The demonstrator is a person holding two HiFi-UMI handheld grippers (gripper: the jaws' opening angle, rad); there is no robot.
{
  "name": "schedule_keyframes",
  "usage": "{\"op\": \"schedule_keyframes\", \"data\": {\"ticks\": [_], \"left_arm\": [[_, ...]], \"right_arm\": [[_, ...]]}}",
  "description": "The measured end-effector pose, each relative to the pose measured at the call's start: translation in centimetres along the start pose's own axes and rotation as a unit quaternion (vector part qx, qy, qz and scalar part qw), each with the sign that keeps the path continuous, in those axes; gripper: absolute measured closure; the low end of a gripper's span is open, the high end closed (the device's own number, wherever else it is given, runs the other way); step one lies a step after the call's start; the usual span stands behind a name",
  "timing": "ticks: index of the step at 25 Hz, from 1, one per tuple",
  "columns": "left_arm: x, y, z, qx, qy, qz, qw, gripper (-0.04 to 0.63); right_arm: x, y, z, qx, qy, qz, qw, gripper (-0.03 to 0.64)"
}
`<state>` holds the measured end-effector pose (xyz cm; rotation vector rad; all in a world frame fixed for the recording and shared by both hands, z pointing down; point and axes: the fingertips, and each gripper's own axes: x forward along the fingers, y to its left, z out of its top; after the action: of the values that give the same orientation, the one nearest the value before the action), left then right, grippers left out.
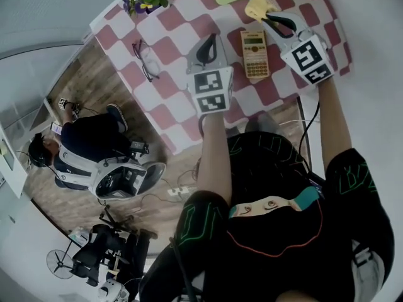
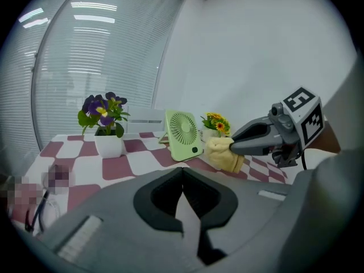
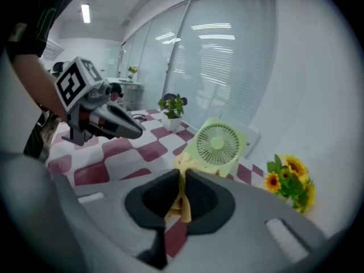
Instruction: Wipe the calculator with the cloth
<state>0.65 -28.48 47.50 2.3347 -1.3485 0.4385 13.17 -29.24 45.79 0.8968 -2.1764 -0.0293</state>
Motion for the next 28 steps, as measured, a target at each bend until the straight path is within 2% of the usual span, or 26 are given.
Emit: {"op": "schedule_keyframes", "data": {"ticks": [2, 5, 10, 15, 21, 28], "left_arm": [[-0.3, -0.2, -0.6, -0.01, 0.002, 0.009, 0.9999, 0.585], [-0.4, -0.6, -1.3, -0.022, 0.004, 0.018, 0.9996, 0.584], [-0.7, -0.7, -1.7, -0.024, -0.001, 0.034, 0.9991, 0.586], [-1.3, -0.8, -1.9, -0.033, -0.002, 0.047, 0.9984, 0.584], [-1.9, -1.0, -2.8, -0.046, 0.003, 0.059, 0.9972, 0.585], [-2.7, -1.9, -2.9, -0.05, -0.005, 0.065, 0.9966, 0.584]], "right_arm": [[1.2, 1.0, -0.7, -0.04, 0.017, 0.031, 0.999, 0.581], [2.6, 1.7, -1.3, -0.089, 0.035, 0.054, 0.994, 0.581], [4.4, 3.3, -2.1, -0.13, 0.049, 0.091, 0.986, 0.581], [4.6, 5.0, -2.8, -0.134, 0.058, 0.124, 0.982, 0.581], [4.0, 6.0, -2.8, -0.145, 0.051, 0.132, 0.979, 0.581], [3.0, 6.9, -3.4, -0.134, 0.051, 0.129, 0.981, 0.581]]}}
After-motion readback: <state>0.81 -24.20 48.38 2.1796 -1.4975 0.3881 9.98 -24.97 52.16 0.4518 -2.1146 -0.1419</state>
